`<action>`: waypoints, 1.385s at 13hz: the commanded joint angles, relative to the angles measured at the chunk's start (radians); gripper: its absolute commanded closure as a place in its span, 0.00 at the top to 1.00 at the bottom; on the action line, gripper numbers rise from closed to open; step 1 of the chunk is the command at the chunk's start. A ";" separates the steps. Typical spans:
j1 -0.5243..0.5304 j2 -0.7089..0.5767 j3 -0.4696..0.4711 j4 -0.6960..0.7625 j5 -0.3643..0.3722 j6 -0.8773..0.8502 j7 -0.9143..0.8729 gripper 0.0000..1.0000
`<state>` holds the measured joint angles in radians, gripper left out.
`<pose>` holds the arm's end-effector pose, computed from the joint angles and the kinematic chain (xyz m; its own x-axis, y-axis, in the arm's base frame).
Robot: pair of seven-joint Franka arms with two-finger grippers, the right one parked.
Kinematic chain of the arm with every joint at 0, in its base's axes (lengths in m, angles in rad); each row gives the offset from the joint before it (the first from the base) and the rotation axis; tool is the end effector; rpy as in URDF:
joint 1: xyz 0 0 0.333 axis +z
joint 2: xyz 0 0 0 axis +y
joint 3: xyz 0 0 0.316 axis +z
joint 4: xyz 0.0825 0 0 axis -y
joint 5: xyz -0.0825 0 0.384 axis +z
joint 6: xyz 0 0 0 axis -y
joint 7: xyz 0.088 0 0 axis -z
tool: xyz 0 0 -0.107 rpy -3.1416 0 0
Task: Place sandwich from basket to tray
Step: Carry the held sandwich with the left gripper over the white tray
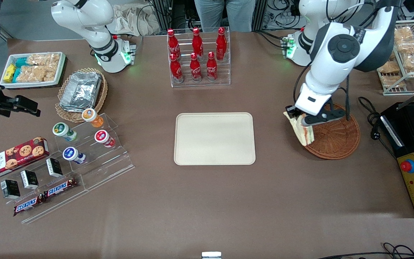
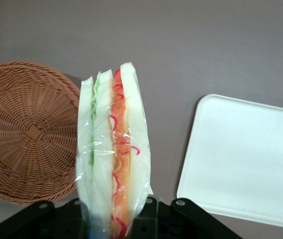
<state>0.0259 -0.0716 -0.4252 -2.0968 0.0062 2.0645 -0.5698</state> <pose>0.4908 -0.2100 0.4528 0.9849 0.1669 0.0466 0.1676 -0.9858 -0.0118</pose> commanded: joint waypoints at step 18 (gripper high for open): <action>-0.058 0.441 -0.267 0.159 0.309 0.097 -0.068 0.00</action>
<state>-0.0253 0.2985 -0.6861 -1.9593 0.2504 2.1236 -0.5864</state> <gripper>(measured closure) 0.784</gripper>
